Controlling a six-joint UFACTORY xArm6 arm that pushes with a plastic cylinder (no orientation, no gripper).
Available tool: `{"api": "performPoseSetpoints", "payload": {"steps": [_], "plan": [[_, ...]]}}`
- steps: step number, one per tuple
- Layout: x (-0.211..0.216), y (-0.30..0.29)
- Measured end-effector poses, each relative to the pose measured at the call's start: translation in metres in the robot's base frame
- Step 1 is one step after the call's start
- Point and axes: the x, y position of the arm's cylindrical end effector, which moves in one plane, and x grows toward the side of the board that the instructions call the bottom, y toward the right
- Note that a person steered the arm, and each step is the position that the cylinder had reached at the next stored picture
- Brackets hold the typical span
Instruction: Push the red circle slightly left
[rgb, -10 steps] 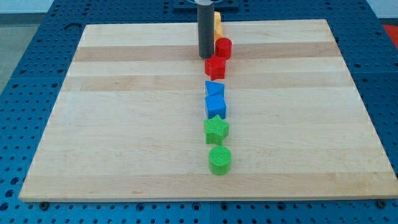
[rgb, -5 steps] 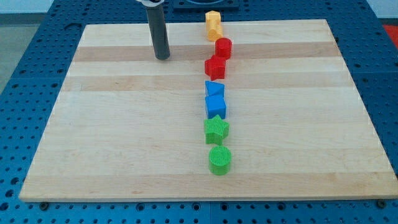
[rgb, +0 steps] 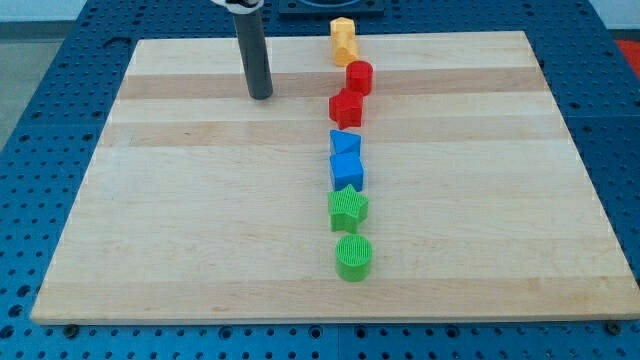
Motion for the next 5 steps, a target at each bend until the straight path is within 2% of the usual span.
{"api": "performPoseSetpoints", "payload": {"steps": [2,5], "plan": [[0.049,0.000],[0.055,0.000]]}}
